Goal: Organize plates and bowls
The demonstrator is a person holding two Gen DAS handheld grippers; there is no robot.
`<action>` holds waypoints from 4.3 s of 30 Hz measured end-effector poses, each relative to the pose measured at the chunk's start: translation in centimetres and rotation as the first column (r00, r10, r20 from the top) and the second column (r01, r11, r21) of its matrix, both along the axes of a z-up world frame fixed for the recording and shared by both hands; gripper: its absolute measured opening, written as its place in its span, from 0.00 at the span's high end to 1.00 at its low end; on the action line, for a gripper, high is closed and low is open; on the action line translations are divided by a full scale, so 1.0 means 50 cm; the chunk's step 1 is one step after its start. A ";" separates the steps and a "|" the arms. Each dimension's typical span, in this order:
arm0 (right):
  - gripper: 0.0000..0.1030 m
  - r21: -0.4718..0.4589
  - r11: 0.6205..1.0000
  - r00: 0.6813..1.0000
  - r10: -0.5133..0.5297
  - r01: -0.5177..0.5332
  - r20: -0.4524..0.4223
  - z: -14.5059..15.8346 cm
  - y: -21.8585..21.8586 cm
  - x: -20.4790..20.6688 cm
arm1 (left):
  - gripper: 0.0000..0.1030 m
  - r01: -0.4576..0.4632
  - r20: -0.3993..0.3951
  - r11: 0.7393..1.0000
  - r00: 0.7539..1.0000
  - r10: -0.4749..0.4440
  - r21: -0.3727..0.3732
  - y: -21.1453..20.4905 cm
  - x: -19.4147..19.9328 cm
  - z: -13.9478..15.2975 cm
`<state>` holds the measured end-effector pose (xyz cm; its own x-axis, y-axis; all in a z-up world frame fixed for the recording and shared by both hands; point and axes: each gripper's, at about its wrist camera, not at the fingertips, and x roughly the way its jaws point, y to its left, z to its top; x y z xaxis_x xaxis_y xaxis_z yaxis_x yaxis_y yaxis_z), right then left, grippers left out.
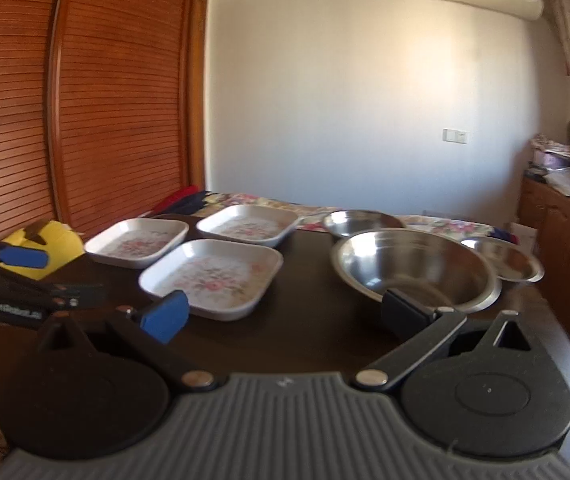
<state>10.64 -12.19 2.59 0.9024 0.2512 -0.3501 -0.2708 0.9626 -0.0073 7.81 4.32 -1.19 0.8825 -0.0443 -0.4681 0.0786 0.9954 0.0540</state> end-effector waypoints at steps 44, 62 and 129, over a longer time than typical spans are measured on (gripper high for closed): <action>0.68 -0.014 0.997 0.961 0.073 -0.079 -0.266 -0.072 0.083 0.252 | 0.61 0.099 -0.160 0.990 0.981 -0.114 -0.098 0.046 0.248 -0.067; 0.82 0.052 0.997 0.954 0.066 -0.053 -0.292 -0.081 0.065 0.271 | 0.81 0.090 -0.164 0.990 0.981 -0.107 -0.105 0.045 0.262 -0.069; 0.82 0.178 0.984 0.975 0.028 0.012 -0.222 -0.104 0.023 0.013 | 0.81 0.111 -0.125 0.988 0.984 -0.124 -0.110 0.004 0.007 -0.091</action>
<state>11.28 -11.01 -2.61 0.8046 0.3340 -0.4910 -0.2536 0.9409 0.2243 8.17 4.52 -5.74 0.7998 -0.1973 -0.5669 0.1949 0.9786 -0.0657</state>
